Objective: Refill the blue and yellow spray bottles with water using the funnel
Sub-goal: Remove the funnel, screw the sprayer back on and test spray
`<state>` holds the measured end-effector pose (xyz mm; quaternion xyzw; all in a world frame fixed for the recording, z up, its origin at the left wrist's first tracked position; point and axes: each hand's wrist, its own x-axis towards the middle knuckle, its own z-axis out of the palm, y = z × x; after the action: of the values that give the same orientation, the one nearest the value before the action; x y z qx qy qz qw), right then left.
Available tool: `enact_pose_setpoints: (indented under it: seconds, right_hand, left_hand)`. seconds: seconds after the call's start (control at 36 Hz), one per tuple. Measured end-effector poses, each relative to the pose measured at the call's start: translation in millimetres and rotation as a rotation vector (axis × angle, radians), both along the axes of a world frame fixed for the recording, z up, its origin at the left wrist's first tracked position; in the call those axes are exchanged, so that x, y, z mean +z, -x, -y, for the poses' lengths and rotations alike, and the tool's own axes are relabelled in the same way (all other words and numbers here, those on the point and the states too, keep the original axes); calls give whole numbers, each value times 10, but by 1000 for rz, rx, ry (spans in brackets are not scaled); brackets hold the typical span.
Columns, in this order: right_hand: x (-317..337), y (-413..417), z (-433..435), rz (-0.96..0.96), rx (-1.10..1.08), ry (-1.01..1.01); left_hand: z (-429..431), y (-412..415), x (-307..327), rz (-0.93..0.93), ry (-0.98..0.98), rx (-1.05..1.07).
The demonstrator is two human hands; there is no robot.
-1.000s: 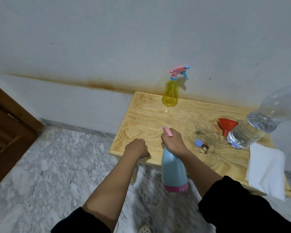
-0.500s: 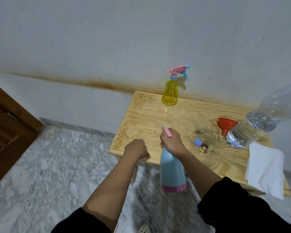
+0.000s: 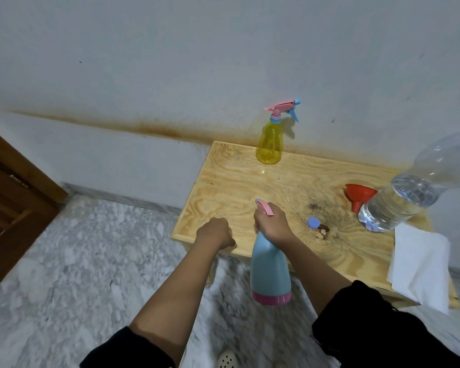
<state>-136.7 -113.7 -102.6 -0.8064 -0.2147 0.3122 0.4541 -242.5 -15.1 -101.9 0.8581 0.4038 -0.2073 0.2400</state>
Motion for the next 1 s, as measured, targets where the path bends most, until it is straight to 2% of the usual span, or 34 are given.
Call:
enact_pose_setpoints:
  seconds: [0.25, 0.39, 0.58, 0.75, 0.89, 1.0]
  right_hand:
    - [47, -18, -9, 3, -6, -28]
    - [142, -58, 12, 53, -34, -94]
    - [356, -292, 58, 252, -160, -222]
    - [532, -609, 62, 460, -305, -290]
    - [622, -900, 47, 553, -403, -338]
    - [596, -1198, -11, 582, -455, -367]
  left_hand:
    - [-41, 15, -60, -2, 9, -14]
    - [-68, -22, -36, 60, 68, -28]
    - [43, -243, 181, 369, 333, -117]
    - [233, -528, 347, 588, 444, -207]
    - [341, -825, 261, 723, 474, -177]
    - [408, -1270, 182, 788, 488, -74]
